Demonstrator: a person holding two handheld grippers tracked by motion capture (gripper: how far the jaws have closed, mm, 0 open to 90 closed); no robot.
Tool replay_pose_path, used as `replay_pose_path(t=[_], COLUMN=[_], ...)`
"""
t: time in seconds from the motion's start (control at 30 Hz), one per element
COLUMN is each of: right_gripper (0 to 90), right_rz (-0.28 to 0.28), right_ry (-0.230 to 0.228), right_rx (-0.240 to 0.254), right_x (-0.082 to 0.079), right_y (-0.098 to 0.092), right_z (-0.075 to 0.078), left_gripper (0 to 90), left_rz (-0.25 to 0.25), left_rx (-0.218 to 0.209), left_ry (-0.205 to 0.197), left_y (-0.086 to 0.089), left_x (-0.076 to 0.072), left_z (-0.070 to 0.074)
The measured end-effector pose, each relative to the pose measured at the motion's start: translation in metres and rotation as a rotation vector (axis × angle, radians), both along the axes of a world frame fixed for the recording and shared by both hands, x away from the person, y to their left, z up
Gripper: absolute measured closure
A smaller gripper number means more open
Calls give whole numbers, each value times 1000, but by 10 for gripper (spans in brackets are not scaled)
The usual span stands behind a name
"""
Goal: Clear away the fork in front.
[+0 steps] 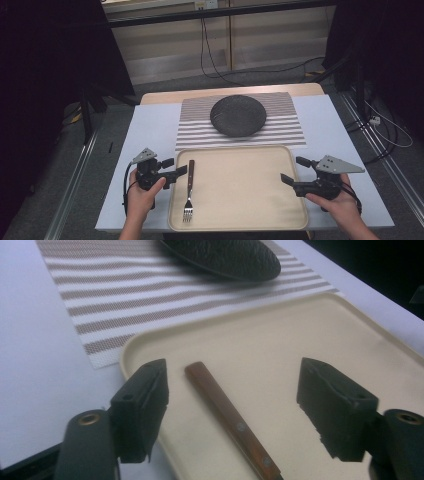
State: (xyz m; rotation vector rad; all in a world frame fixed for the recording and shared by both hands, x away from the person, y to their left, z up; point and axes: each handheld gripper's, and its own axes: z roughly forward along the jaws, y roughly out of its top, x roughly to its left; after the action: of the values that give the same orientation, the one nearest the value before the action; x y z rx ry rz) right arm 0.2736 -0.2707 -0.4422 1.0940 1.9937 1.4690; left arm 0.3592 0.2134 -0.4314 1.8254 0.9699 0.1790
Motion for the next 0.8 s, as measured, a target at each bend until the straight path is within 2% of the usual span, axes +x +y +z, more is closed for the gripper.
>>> replay_pose_path(t=[0.07, 0.1, 0.13, 0.2, 0.23, 0.53, 0.8], right_gripper=[159, 158, 158, 155, 153, 143, 137], right_rz=[2, -1, -1, -3, -5, -18, -20], right_ry=[8, 12, 12, 15, 23, 41, 42], right_rx=[3, 3, 3, -1, 0, 3, -6], right_x=[-2, -3, -3, -5, -7, -10, -10], right_y=[-3, -4, -4, -7, -11, -19, -20], right_z=[-1, -1, -1, -2, -3, -5, -4], left_gripper=[255, 232, 221, 220, 187, 128, 90], left_rz=[-4, 4, 4, -4, -10, -13, -26], left_rx=[6, 23, 23, 38, 41, 51, 70], left_ry=[-15, -33, -33, -51, -59, -60, -76], left_y=[2, 5, 5, 8, 9, 16, 24], left_x=[-2, -5, -5, -7, -9, -15, -20], left_z=[1, 2, 2, 4, 4, 4, 3])
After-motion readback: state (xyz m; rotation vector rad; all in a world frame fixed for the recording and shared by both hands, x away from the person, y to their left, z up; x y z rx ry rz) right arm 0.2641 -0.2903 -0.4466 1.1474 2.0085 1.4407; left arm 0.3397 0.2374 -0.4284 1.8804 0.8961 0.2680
